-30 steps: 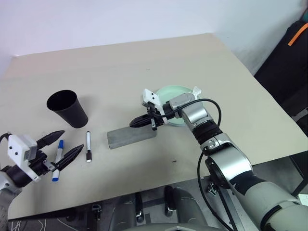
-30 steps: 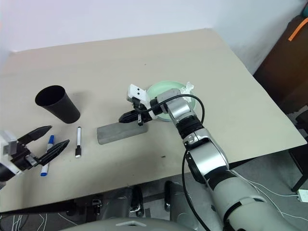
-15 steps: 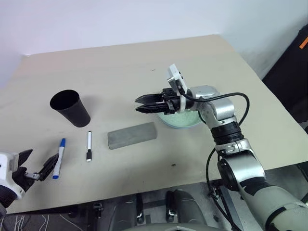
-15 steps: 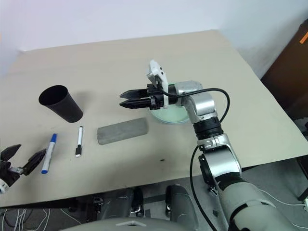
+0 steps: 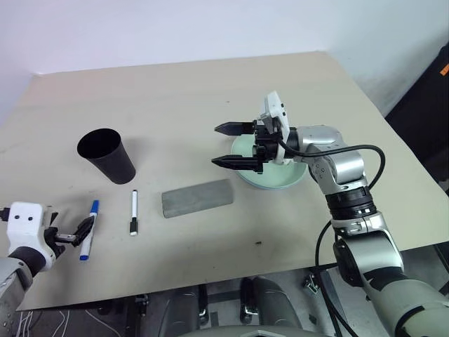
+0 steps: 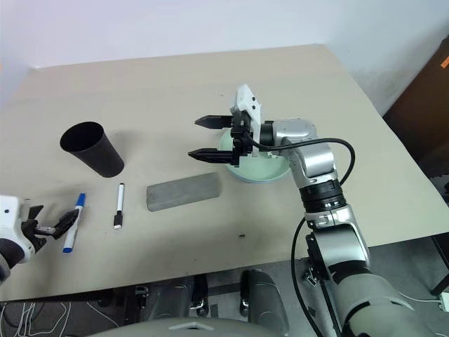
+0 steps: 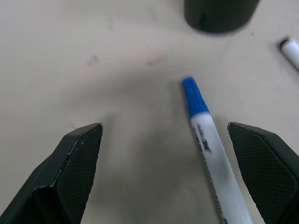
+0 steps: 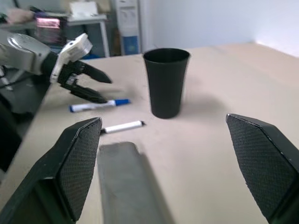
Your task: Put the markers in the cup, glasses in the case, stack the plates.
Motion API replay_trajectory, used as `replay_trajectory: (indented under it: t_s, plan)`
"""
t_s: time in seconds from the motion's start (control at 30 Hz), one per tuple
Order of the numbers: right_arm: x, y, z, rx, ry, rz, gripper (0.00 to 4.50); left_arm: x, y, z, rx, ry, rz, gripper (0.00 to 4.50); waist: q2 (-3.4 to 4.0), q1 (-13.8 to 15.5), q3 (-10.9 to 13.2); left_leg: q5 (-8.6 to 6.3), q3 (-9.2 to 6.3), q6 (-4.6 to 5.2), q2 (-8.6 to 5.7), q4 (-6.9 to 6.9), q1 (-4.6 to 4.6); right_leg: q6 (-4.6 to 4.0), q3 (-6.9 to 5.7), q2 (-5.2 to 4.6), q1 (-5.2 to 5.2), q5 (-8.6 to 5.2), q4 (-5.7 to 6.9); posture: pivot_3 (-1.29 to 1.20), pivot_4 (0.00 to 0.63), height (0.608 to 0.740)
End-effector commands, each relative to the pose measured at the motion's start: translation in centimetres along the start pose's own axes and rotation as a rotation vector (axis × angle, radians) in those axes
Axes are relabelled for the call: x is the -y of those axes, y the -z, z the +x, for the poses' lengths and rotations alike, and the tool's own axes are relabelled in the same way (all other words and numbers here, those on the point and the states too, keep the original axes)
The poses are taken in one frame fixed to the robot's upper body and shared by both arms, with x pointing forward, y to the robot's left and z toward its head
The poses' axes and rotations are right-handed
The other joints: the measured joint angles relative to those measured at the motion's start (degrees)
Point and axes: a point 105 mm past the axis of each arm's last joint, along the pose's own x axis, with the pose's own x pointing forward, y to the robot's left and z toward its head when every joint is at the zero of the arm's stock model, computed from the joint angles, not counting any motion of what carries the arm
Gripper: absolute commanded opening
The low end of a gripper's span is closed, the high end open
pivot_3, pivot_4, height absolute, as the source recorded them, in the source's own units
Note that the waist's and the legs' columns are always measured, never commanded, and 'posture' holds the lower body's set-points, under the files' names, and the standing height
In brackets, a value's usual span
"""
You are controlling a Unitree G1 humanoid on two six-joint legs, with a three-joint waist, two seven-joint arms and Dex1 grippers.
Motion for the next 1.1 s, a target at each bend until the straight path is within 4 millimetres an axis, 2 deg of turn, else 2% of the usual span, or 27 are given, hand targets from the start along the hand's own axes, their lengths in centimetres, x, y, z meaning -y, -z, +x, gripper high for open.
replay_trajectory:
  t_s: [0.03, 0.2, 0.33, 0.37, 0.43, 0.77, 0.8, 0.93, 1.03, 1.1]
  plan:
    - [0.2, -1.2, -0.4, 0.022, 0.040, -0.061, 4.47, 0.4, -0.2, 0.5, -0.024, -0.010, 0.020, 4.50, 0.00, 0.0, 0.0, 0.00, 0.00, 0.00, 0.00, 0.00, 0.00, -0.02, 0.00, 0.00, 0.00, 0.01, 0.00, 0.00, 0.150, 0.740]
    - [0.8, -1.0, -0.8, 0.011, 0.083, -0.059, 4.47, 1.4, -0.1, 1.4, -0.071, 0.014, -0.003, 4.50, 0.02, 0.1, 0.0, 0.00, 0.00, 0.00, 0.01, 0.00, 0.03, -0.03, 0.00, 0.01, 0.02, 0.03, 0.00, 0.00, 0.150, 0.740]
    - [1.0, -0.8, -0.8, 0.004, 0.107, -0.059, 4.47, 0.6, 0.2, 1.7, -0.115, -0.041, -0.049, 4.50, 0.04, 0.2, 0.0, 0.01, -0.01, 0.01, 0.00, 0.02, 0.08, -0.02, -0.03, 0.00, 0.09, 0.04, 0.01, 0.00, 0.150, 0.740]
    - [1.0, -0.7, -0.8, 0.003, 0.109, -0.058, 4.49, 0.5, 0.1, 1.7, -0.114, -0.043, -0.074, 4.32, 0.04, 0.3, 0.0, 0.01, -0.01, 0.01, 0.00, 0.03, 0.11, -0.02, -0.03, 0.00, 0.11, 0.04, 0.01, 0.00, 0.150, 0.740]
    - [1.1, -0.6, -0.9, -0.001, 0.113, -0.056, 4.50, 0.2, -0.3, 1.8, -0.109, -0.061, -0.123, 3.87, 0.05, 0.2, 0.0, 0.01, -0.01, 0.01, 0.01, 0.03, 0.14, -0.04, -0.03, 0.00, 0.14, 0.07, 0.01, 0.00, 0.150, 0.740]
    - [1.4, -0.2, -0.8, -0.018, 0.128, -0.063, 4.50, -1.0, 0.8, 0.6, -0.252, -0.119, -0.124, 0.41, 0.06, -0.4, 0.0, 0.02, 0.00, 0.00, 0.07, 0.00, 0.20, 0.04, 0.01, 0.09, 0.11, 0.12, 0.01, 0.00, 0.150, 0.740]
    - [1.4, -0.1, -0.8, -0.023, 0.128, -0.065, 4.50, -1.2, 0.7, 0.7, -0.248, -0.134, -0.126, 0.28, 0.06, -0.4, 0.0, 0.02, 0.01, 0.00, 0.07, -0.01, 0.20, 0.01, 0.02, 0.08, 0.11, 0.14, 0.01, 0.00, 0.150, 0.740]
    - [1.5, 0.0, -0.8, -0.027, 0.130, -0.069, 4.50, -1.6, 0.2, 0.8, -0.227, -0.150, -0.170, 0.28, 0.06, -0.4, 0.0, 0.02, 0.02, 0.00, 0.07, -0.02, 0.20, 0.00, 0.03, 0.08, 0.10, 0.15, -0.01, 0.00, 0.150, 0.740]
    - [1.6, -0.1, -0.9, -0.020, 0.133, -0.073, 4.50, -2.2, -1.3, 1.3, -0.142, -0.173, -0.261, 0.28, 0.04, -0.3, 0.0, 0.02, 0.01, 0.00, 0.08, 0.00, 0.20, 0.03, 0.02, 0.09, 0.10, 0.13, -0.01, 0.00, 0.150, 0.740]
    - [1.6, -0.2, -1.0, -0.017, 0.131, -0.074, 4.50, -3.0, -2.3, 1.4, -0.096, -0.214, -0.247, 0.28, 0.03, -0.1, 0.0, 0.02, 0.01, 0.00, 0.08, 0.01, 0.19, 0.03, 0.01, 0.09, 0.11, 0.14, -0.01, 0.00, 0.150, 0.740]
